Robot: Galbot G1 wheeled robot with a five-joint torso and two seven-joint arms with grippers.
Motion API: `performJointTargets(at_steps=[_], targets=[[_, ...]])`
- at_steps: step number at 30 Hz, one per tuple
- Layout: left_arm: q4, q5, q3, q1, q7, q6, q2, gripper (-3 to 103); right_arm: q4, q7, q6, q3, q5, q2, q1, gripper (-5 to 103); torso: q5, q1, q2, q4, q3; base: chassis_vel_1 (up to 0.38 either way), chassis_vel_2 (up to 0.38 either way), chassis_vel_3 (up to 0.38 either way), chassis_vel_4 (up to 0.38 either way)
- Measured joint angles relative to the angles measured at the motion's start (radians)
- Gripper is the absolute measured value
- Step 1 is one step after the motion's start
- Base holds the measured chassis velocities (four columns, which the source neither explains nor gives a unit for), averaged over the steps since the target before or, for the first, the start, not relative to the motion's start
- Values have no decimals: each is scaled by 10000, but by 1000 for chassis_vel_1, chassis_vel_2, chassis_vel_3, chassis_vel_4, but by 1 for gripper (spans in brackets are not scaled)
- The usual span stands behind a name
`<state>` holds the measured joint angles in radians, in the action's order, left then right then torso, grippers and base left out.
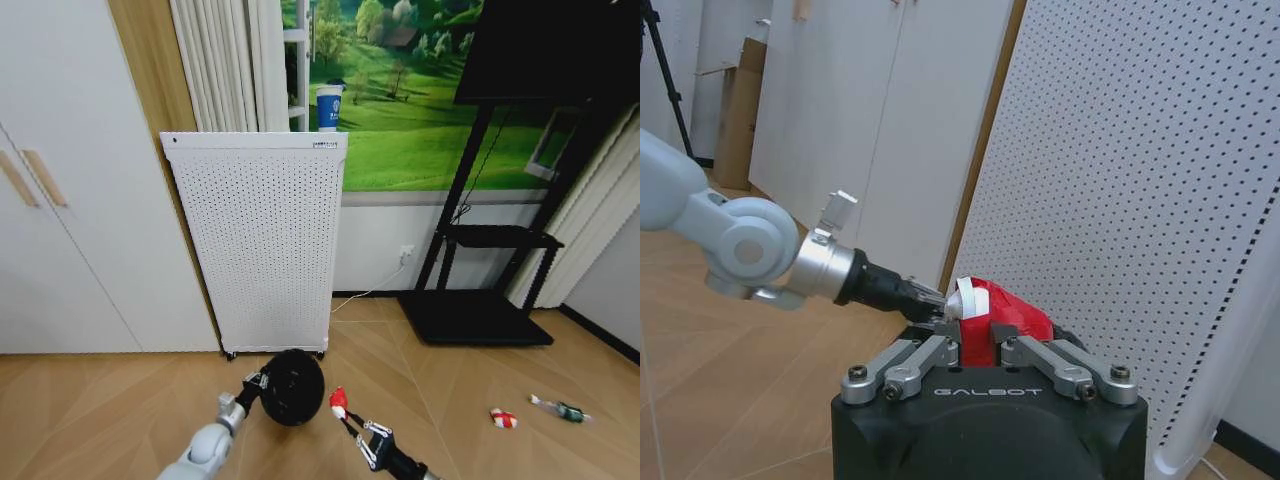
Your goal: Pick up the trash bin and place the garbage on the floor into it.
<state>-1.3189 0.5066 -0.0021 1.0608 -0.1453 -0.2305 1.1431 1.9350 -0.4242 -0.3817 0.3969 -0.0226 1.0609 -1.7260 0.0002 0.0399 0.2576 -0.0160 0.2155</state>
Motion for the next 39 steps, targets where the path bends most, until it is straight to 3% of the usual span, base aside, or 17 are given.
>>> performJointTargets(at_steps=[6,14,27,28,29,35,39], targets=[[-419,-289,466,150,265,-8,417,6,-454,-5,-9,-299,157,92,205,14,-3,0,0,-2,0,0,0,0,0],[-2581,-313,1011,1104,401,320,-152,6,-1089,78,14,-536,125,637,736,14,-1,0,0,2,-1,0,0,0,0],[-3003,-284,670,1495,431,366,-429,6,-1313,-200,-283,-249,354,841,898,14,-3,0,0,1,-1,0,0,0,0],[-3003,-291,642,1501,431,366,-423,6,-1353,-269,-434,-190,528,916,924,23,-2,0,0,1,-1,0,0,0,0],[-3003,-295,629,1509,431,367,-412,6,-1372,-291,-516,-166,604,963,926,23,-3,0,0,1,-1,0,0,0,0],[-2922,-308,574,1550,429,374,-348,6,-1426,-306,-626,-104,688,1191,926,50,-3,0,0,1,-1,0,0,0,0],[-2869,-278,476,1564,428,374,-344,6,-1403,-300,-633,35,575,1359,889,61,-3,0,0,0,-1,0,0,0,0]])
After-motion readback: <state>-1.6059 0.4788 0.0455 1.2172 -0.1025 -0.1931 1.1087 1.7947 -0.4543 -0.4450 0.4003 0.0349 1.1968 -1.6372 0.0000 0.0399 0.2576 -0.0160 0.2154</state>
